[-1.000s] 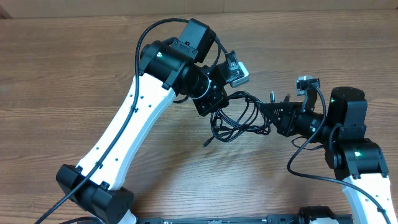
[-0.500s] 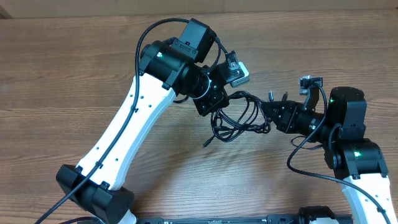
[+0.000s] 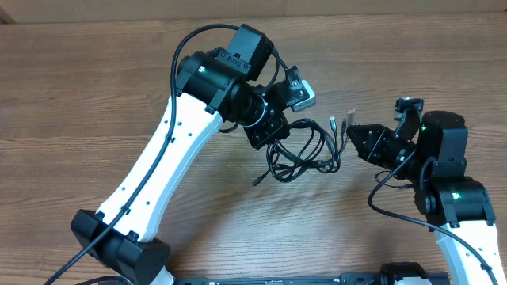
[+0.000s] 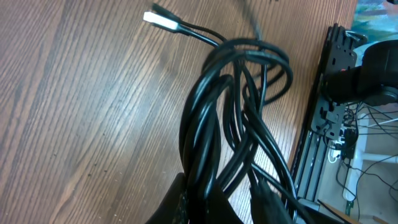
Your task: Untangle cables
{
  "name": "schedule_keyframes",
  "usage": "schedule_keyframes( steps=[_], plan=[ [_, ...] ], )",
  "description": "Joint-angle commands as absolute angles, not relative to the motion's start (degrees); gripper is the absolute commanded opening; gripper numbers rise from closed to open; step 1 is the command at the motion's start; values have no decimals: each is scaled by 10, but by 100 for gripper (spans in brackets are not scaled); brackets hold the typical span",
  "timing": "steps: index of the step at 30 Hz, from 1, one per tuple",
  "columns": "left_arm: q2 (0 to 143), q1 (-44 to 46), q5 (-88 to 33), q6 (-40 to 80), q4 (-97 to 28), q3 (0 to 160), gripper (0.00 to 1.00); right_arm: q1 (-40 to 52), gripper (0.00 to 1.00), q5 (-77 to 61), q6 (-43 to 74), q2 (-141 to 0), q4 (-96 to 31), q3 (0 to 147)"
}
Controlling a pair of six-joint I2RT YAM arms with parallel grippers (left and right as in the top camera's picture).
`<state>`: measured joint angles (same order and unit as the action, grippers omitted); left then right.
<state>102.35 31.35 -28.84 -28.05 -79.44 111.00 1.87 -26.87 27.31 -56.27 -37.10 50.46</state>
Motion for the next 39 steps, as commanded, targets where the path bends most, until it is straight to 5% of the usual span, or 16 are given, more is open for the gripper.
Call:
schedule_keyframes(
  steps=[1, 7, 16, 39],
  plan=[
    [1013, 312, -296, -283, -797, 1118, 4, 14, 25, -225, 281, -560, -370, 515],
    [1013, 311, -296, -283, -797, 1118, 4, 14, 68, -225, 281, -560, -380, 515],
    [1013, 310, -294, -269, -769, 1118, 4, 15, 100, -235, 251, -560, -409, 515],
    [1013, 312, -148, -54, -582, 1118, 4, 15, 100, -273, 250, -560, -431, 515]
  ],
)
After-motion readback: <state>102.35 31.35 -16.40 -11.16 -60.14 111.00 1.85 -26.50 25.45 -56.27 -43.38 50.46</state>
